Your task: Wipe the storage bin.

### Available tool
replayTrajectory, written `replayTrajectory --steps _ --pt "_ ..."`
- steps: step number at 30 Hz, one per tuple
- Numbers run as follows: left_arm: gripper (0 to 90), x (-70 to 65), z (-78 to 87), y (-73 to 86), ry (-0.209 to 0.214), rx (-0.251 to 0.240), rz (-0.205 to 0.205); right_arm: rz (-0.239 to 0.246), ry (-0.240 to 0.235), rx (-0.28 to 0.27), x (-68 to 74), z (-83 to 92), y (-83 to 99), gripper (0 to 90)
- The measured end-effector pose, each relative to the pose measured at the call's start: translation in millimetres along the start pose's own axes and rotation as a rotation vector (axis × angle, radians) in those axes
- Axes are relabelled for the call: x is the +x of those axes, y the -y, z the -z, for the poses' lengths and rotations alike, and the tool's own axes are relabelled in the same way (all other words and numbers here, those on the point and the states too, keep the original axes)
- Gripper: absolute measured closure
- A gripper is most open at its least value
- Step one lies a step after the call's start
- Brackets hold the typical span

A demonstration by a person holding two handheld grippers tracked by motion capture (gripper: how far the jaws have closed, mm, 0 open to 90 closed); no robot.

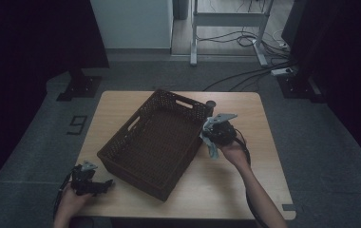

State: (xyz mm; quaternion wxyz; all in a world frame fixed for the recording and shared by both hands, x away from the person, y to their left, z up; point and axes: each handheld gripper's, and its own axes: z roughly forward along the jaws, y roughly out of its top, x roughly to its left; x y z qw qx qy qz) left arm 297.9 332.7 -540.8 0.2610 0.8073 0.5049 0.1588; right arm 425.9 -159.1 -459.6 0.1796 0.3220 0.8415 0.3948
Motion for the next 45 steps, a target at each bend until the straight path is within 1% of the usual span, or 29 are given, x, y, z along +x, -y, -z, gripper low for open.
replayTrajectory --steps 4,6,10,14,15,16,17,20,21,24,25,26,27,30,35,37,39,41,45 --pt "0.0 0.0 0.0 0.1 0.000 -0.001 0.000 0.005 -0.026 -0.003 6.9 2.3 3.1 79.6" --pt "0.0 0.0 -0.1 0.1 -0.001 -0.001 0.000 0.015 -0.038 -0.004 11.3 2.9 3.8 79.6" --pt "0.0 0.0 0.0 0.3 0.000 -0.003 0.000 0.043 -0.046 -0.002 21.1 3.9 4.6 79.3" --pt "0.0 0.3 -0.2 0.8 0.003 -0.009 -0.004 0.043 -0.065 -0.004 24.9 5.5 6.3 79.3" --pt "0.0 0.7 -0.2 1.2 0.006 -0.013 -0.007 0.045 -0.080 -0.006 28.8 6.2 7.4 79.3" --pt "0.0 0.7 -0.2 1.2 0.006 -0.013 -0.007 0.045 -0.080 -0.006 28.8 6.2 7.4 79.3" --pt "0.0 0.8 -0.5 1.5 0.007 -0.017 -0.009 0.055 -0.082 -0.004 33.9 6.9 7.8 79.0" --pt "0.0 1.1 -0.9 2.0 0.009 -0.026 -0.011 0.064 -0.085 -0.004 37.0 8.1 8.4 79.0" --pt "0.0 1.5 -1.1 2.4 0.012 -0.031 -0.017 0.063 -0.098 -0.005 39.5 9.7 9.7 79.0" --pt "0.0 1.8 -1.2 2.8 0.014 -0.036 -0.020 0.062 -0.112 -0.009 43.1 10.9 10.8 79.0" --pt "0.0 2.3 -1.3 3.1 0.019 -0.040 -0.024 0.067 -0.125 -0.013 47.9 11.7 11.6 79.0" --pt "0.0 2.3 -1.3 3.1 0.019 -0.040 -0.024 0.067 -0.125 -0.013 47.9 11.7 11.6 79.0" --pt "0.0 2.5 -1.4 3.5 0.020 -0.044 -0.027 0.080 -0.132 -0.012 53.7 11.8 12.3 78.7" --pt "0.0 2.8 -1.7 3.9 0.023 -0.050 -0.031 0.083 -0.131 -0.007 58.0 12.2 13.0 78.5" --pt "0.0 3.6 -2.1 4.8 0.028 -0.061 -0.040 0.090 -0.165 -0.010 66.7 15.1 15.9 78.7" --pt "0.0 3.6 -2.1 4.8 0.029 -0.061 -0.041 0.093 -0.168 -0.011 69.2 15.3 16.0 78.7" --pt "0.0 4.0 -2.5 5.2 0.032 -0.068 -0.046 0.109 -0.173 -0.007 75.8 16.3 15.9 78.6" --pt "0.0 4.4 -2.7 5.6 0.035 -0.073 -0.050 0.109 -0.180 -0.009 78.2 17.4 16.4 78.6" --pt "0.0 3.8 -3.9 4.9 0.029 -0.081 -0.038 0.109 -0.199 -0.014 81.6 19.0 17.7 78.6"
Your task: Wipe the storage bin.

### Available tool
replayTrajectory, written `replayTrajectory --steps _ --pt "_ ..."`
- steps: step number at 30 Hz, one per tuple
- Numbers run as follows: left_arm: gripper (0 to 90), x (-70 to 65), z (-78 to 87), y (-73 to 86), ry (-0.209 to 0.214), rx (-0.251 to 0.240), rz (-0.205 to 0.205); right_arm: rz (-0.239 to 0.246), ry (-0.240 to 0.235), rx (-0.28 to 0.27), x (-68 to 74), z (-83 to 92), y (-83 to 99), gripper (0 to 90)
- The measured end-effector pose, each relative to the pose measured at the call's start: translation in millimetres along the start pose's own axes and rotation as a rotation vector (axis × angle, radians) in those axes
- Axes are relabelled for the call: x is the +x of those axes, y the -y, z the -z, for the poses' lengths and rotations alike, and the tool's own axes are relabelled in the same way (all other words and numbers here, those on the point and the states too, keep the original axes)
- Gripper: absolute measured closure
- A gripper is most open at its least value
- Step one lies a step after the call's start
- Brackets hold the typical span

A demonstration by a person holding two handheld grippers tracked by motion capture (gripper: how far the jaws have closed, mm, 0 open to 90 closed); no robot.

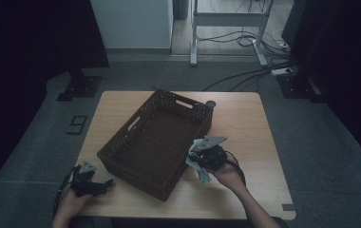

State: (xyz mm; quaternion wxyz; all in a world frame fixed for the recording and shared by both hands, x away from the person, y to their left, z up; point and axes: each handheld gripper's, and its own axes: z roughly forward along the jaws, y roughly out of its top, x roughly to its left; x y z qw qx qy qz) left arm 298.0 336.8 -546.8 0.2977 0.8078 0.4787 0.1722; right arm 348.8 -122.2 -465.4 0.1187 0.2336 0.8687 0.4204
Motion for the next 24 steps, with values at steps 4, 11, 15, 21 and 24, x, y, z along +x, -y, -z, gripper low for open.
replayTrajectory --steps 4,11,15,21,24 --pt "0.0 0.0 -0.4 -0.1 -0.001 -0.003 0.002 0.012 -0.024 0.000 11.2 0.2 -0.2 78.6" --pt "0.0 0.3 -0.9 0.0 -0.001 -0.009 0.002 0.035 -0.054 -0.002 26.6 0.3 -0.8 78.6" --pt "0.0 0.4 -1.0 0.0 -0.001 -0.010 0.001 0.042 -0.068 0.003 33.7 0.1 -1.0 78.6" --pt "0.0 0.8 -1.1 0.3 -0.001 -0.013 0.000 0.062 -0.104 0.005 47.2 -0.6 -0.6 78.6" --pt "0.0 1.1 -1.3 0.5 0.000 -0.016 -0.001 0.078 -0.126 0.010 56.8 -1.6 -0.7 78.6"
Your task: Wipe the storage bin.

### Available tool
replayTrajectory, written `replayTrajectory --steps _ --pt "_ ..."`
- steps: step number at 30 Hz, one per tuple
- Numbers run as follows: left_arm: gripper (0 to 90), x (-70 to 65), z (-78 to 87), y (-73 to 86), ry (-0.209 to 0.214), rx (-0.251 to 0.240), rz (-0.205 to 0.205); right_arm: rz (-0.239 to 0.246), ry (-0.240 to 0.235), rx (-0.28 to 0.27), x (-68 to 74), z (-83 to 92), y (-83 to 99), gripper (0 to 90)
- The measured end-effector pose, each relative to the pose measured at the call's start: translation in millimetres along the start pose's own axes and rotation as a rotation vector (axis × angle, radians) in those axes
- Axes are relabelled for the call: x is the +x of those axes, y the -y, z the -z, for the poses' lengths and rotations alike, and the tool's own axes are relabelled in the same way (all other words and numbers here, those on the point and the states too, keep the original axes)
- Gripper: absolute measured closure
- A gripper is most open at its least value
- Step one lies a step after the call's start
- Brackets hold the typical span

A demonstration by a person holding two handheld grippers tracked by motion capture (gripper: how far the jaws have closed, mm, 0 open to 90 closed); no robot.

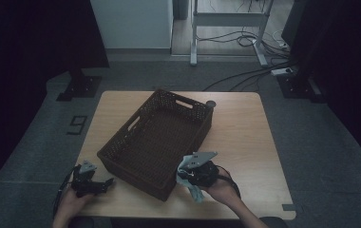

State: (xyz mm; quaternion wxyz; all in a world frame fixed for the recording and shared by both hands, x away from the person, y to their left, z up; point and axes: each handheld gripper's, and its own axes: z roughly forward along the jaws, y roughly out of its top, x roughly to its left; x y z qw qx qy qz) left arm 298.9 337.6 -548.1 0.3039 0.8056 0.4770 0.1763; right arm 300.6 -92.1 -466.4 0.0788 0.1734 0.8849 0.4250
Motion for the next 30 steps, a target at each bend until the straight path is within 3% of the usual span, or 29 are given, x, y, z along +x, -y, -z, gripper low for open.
replayTrajectory --steps 19,22,30 --pt "0.0 -0.4 -0.6 -0.4 -0.007 -0.003 0.006 0.070 -0.099 -0.007 39.1 -4.8 -6.4 78.6" --pt "0.0 -0.4 -0.6 -0.4 -0.007 -0.002 0.006 0.098 -0.127 -0.008 49.9 -5.9 -10.0 78.4" --pt "0.0 -0.1 -0.4 -0.4 -0.007 -0.001 0.003 0.129 -0.123 0.025 54.5 -12.5 -10.2 79.3"
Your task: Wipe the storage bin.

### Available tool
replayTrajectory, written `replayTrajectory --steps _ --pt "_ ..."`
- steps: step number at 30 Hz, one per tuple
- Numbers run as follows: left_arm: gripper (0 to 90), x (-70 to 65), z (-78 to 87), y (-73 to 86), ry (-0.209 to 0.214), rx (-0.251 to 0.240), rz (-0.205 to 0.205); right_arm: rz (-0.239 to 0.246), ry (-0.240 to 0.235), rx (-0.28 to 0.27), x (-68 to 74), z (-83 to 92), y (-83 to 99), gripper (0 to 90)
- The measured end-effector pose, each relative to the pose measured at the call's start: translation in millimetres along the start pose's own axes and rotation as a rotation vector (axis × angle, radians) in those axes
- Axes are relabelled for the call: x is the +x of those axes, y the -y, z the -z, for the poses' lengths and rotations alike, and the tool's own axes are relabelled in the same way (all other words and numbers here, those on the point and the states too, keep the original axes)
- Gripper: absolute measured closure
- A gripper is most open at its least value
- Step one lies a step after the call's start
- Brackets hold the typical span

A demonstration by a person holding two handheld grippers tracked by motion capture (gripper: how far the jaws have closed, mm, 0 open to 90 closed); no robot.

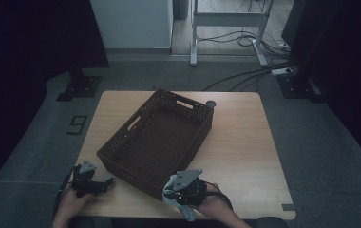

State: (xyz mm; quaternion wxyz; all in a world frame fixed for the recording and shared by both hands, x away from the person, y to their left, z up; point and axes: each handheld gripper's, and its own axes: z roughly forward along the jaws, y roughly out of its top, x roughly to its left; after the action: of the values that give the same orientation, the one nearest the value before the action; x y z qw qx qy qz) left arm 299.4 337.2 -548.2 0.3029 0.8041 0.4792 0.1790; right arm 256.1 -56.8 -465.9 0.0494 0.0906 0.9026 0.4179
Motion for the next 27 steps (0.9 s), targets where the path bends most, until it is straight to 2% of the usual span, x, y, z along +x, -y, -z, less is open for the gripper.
replayTrajectory --steps 8,14,18,19,27 --pt "0.0 -0.1 0.0 0.0 -0.002 0.000 0.000 -0.016 -0.008 0.061 -2.6 -14.9 10.5 79.3" --pt "0.0 -0.2 0.0 0.0 -0.001 0.000 0.001 -0.014 -0.006 0.069 -4.9 -17.9 11.1 79.3" --pt "0.0 -0.2 -0.1 0.0 -0.001 -0.001 0.002 -0.026 0.017 0.073 -10.7 -14.7 13.4 79.3" --pt "0.0 -0.2 0.0 0.0 -0.001 0.000 0.001 -0.041 0.037 0.071 -16.7 -11.9 15.8 79.3" --pt "0.0 -0.2 -0.1 0.0 -0.001 0.000 0.002 -0.086 0.087 0.053 -35.6 -5.0 19.9 79.2"
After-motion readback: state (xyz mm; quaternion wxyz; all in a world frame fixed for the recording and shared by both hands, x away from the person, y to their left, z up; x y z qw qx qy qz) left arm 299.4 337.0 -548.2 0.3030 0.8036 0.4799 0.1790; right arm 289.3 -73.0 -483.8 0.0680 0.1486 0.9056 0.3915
